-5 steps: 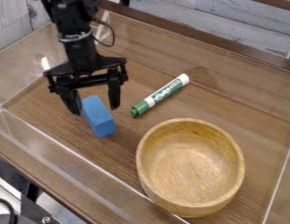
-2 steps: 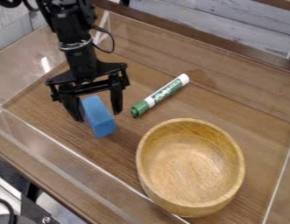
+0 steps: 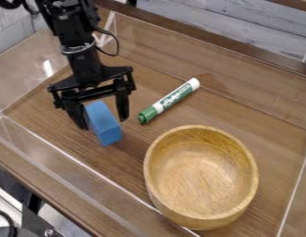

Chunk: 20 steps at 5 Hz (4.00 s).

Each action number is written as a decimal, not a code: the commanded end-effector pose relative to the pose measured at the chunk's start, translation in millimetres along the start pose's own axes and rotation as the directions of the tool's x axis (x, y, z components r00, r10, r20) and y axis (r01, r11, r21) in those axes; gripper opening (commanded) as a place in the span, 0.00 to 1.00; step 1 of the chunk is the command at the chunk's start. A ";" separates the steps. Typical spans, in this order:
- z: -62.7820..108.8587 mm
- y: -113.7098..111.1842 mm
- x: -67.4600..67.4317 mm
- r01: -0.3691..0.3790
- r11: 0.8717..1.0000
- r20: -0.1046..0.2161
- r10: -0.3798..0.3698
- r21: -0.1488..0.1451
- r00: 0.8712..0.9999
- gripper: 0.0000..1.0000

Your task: Put the blue block in the brown bowl

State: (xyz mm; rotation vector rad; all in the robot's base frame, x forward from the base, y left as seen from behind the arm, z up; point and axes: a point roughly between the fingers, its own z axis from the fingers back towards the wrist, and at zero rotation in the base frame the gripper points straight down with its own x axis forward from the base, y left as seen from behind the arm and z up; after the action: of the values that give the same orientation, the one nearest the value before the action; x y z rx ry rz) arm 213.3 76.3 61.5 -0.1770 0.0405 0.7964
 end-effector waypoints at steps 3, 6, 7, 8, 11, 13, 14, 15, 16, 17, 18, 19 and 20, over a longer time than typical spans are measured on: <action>14.3 -3.7 6.6 -0.025 0.999 0.029 0.026 -0.030 0.999 1.00; 11.6 -3.8 6.7 -0.042 0.998 0.025 0.043 -0.042 0.999 1.00; 5.9 -3.0 8.4 -0.049 0.998 0.028 0.051 -0.046 0.998 1.00; -0.2 -2.1 9.7 -0.057 0.997 0.031 0.058 -0.050 0.998 1.00; -15.4 -0.2 13.5 -0.085 0.995 0.041 0.087 -0.061 0.995 0.00; -3.0 -0.1 15.0 -0.058 0.998 0.069 0.060 -0.030 0.996 0.00; 4.0 -0.3 16.2 -0.045 0.999 0.082 0.046 -0.017 0.996 0.00; 20.1 -3.4 18.8 -0.024 1.000 0.099 0.025 -0.009 0.995 0.00; 47.0 -11.5 23.8 0.017 1.000 0.112 -0.015 -0.015 0.994 0.00; 77.0 -14.6 30.9 0.022 0.999 0.116 -0.016 -0.045 0.993 0.00; 102.3 -18.7 43.3 0.071 0.995 0.124 -0.061 -0.075 0.990 0.00; 107.4 -16.9 64.7 0.176 0.981 0.152 -0.162 -0.082 0.975 0.00; 96.8 -14.5 80.0 0.233 0.969 0.187 -0.215 -0.080 0.958 0.00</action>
State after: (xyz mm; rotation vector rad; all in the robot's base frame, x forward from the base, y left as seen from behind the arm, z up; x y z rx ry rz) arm 271.6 133.1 133.0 -0.2200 -0.1199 0.5901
